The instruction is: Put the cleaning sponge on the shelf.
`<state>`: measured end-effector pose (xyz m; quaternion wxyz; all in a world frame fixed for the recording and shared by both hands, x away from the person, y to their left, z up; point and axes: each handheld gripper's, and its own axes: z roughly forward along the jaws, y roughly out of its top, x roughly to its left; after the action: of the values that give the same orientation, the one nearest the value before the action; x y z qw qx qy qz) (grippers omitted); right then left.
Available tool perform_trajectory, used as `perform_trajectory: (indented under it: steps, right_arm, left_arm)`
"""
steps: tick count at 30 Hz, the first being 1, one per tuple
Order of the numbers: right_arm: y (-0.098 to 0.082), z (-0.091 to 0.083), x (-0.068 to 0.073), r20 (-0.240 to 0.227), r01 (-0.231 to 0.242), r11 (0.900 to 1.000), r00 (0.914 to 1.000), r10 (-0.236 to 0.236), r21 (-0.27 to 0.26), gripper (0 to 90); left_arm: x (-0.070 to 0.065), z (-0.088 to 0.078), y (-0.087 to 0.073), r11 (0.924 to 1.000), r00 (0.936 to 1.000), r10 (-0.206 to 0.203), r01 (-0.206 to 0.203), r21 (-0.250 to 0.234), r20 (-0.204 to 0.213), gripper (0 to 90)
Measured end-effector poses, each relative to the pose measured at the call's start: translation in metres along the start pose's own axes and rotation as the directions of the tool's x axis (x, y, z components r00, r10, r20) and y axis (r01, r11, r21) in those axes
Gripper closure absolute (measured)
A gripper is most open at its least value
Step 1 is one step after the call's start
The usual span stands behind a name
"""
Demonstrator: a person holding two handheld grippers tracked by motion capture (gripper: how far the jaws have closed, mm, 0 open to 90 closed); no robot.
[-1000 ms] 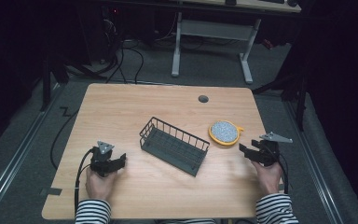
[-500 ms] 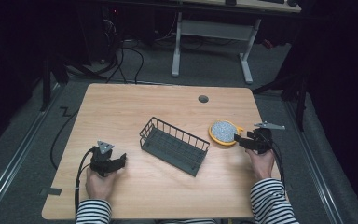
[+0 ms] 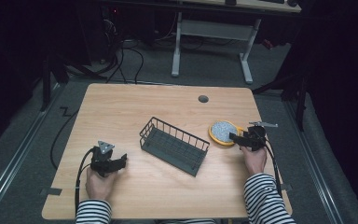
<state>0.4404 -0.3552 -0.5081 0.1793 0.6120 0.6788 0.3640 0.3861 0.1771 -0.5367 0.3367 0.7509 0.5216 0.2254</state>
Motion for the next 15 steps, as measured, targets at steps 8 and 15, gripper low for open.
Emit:
perform_trajectory:
  steps: [8, 15]
  right_arm:
    - [0.009, 0.011, 0.004, -0.009, -0.007, 1.0, 0.9999, 0.008, 0.004, 24.1]
    - [0.006, 0.019, -0.002, -0.024, -0.059, 0.998, 0.9979, 0.06, 0.022, 23.9]
  left_arm:
    - [0.0, 0.0, 0.0, 1.0, 1.0, 0.003, -0.003, 0.001, 0.001, 26.1]
    - [-0.001, 0.0, 0.0, 1.0, 1.0, 0.004, -0.004, 0.002, 0.002, 26.0]
